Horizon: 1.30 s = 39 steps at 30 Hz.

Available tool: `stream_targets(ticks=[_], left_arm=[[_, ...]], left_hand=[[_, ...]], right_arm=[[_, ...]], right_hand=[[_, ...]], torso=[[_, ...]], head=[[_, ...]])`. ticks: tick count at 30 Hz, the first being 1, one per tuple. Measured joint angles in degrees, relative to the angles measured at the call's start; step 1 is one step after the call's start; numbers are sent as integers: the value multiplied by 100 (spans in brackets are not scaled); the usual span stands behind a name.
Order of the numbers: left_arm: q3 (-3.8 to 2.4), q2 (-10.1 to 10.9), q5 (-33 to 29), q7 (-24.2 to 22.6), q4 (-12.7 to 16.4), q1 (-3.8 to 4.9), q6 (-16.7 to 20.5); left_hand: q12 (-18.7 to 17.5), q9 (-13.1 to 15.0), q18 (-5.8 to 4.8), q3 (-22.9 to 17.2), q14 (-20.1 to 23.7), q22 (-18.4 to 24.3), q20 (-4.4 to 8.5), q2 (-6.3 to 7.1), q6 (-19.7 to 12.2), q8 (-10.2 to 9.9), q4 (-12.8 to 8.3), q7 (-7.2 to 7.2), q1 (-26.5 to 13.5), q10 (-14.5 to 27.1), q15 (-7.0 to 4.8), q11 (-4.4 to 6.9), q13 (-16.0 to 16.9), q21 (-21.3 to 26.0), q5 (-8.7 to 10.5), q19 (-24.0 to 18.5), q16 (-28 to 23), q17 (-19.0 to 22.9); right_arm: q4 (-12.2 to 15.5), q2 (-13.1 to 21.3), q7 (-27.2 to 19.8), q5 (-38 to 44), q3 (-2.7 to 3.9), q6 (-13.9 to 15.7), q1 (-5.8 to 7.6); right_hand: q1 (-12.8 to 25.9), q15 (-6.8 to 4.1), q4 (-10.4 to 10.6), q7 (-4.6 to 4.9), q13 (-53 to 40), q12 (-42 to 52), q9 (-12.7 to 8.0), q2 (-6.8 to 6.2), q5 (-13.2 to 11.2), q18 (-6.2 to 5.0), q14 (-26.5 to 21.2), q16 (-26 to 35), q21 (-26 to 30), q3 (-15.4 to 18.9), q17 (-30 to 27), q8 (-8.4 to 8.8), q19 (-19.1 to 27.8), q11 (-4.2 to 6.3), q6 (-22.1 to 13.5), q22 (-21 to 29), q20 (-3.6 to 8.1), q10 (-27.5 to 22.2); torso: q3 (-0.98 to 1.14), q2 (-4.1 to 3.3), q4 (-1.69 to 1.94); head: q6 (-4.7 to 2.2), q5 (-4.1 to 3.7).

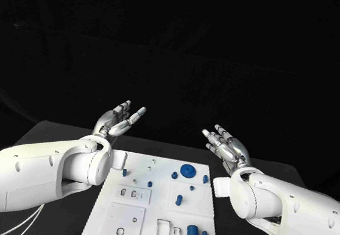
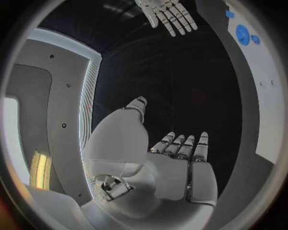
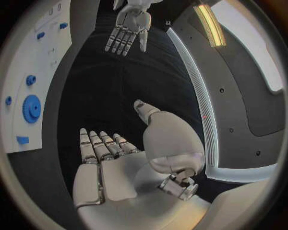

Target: Assemble the parts on the task board

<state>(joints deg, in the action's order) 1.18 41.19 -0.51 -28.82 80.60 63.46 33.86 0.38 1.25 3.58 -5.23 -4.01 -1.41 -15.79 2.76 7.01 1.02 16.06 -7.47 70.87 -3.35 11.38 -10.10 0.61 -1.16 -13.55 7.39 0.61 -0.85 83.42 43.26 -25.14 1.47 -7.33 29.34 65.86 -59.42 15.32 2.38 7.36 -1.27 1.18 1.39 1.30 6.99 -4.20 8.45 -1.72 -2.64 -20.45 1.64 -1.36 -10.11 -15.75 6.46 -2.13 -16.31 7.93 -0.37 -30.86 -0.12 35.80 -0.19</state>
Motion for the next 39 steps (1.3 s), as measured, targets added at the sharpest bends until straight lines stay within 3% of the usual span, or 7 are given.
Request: stream_targets(ticks=[6, 10, 15, 22, 35, 38, 39], left_arm=[[2, -2, 5, -3, -13, 2, -176], [24, 190, 5, -3, 176, 63, -274], [-10, 525, -7, -33, 211, 184, -380], [5, 661, -9, -33, 501, 214, -530], [-8, 1020, 41, -18, 1064, 322, -752], [-11, 1081, 84, -7, 1156, 358, -801], [-13, 1100, 100, -2, 1190, 371, -816]], left_hand=[[179, 151, 173, -16, -893, -110, -111, -109, 804, 234, 62, -49, 415, -763, 259, -346, 110, -232, -62, 354, 296, -201], [348, 345, 176, -81, -1998, -323, -102, -94, 1736, 546, 46, -119, 692, -1872, 265, -432, 193, -709, -62, 1442, 644, -405], [394, 519, 359, -144, -3016, -490, -91, -40, 2553, 826, 46, -198, 889, -2880, 159, -416, 237, -1206, -62, 2678, 900, -559], [573, 732, 529, -216, -4130, -485, -81, 25, 3591, 1172, 39, -346, 1104, -4428, -23, -299, 317, -1416, -62, 3302, 1214, -747], [577, 796, 622, -373, -4892, -475, 62, 248, 4099, 1310, 38, -474, 1373, -5170, -265, -106, 335, -1710, -62, 4034, 1532, -1001], [577, 796, 622, -402, -4997, -479, 104, 290, 4155, 1310, 19, -491, 1428, -5278, -309, -59, 335, -1768, -62, 4157, 1575, -1059], [577, 796, 622, -438, -5029, -483, 128, 298, 4159, 1330, 22, -495, 1469, -5303, -327, -37, 335, -1791, -62, 4194, 1601, -1082]], right_arm=[[-140, -33, 177, 128, -137, -684, 116], [-237, -7, 226, 451, -185, -875, 230], [-448, 148, 114, 1321, -124, -648, 461], [-414, 137, 98, 2094, -151, -514, 552], [-469, 117, 535, 4193, -124, -627, 787], [-420, 98, 779, 4935, -116, -739, 825], [-402, 89, 864, 5173, -112, -778, 836]], right_hand=[[-520, -54, -402, 56, -95, 204, 179, -84, 23, -72, 1090, -310, -328, -162, 196, -280, -724, 15, 810, -158, -22, 1067], [-741, -133, -606, 108, -152, 337, 313, -147, 23, -131, 1952, -541, -541, -258, 332, -488, -1218, 60, 1455, -248, -27, 1963], [-913, -236, -790, 170, -202, 432, 459, -182, 22, -244, 2894, -754, -758, -381, 452, -720, -1786, 132, 2233, -321, -27, 3015], [-997, -370, -985, 293, -223, 437, 611, -269, 22, -425, 3696, -871, -1030, -557, 517, -970, -2509, 241, 3194, -393, -24, 3951], [-1095, -634, -1194, 478, -243, 369, 709, -479, 22, -512, 4695, -1081, -1456, -850, 603, -1138, -3411, 459, 4184, -500, 89, 4961], [-1064, -780, -1227, 508, -262, 368, 754, -596, 121, -512, 5139, -1277, -1763, -914, 756, -1220, -3761, 575, 4435, -641, 226, 5331], [-1069, -986, -1257, 436, -296, 369, 821, -755, 212, -511, 5653, -1497, -2105, -944, 957, -1324, -4135, 734, 4710, -808, 429, 5770]], torso=[[-1, 1, 0], [-3, -30, -5], [-8, -197, -14], [-18, -335, -5], [-90, -597, 58], [-113, -669, 81], [-119, -690, 90]], head=[[1, 0], [-6, 16], [-30, 38], [-47, 27], [-24, -44], [-18, -59], [-17, -66]])
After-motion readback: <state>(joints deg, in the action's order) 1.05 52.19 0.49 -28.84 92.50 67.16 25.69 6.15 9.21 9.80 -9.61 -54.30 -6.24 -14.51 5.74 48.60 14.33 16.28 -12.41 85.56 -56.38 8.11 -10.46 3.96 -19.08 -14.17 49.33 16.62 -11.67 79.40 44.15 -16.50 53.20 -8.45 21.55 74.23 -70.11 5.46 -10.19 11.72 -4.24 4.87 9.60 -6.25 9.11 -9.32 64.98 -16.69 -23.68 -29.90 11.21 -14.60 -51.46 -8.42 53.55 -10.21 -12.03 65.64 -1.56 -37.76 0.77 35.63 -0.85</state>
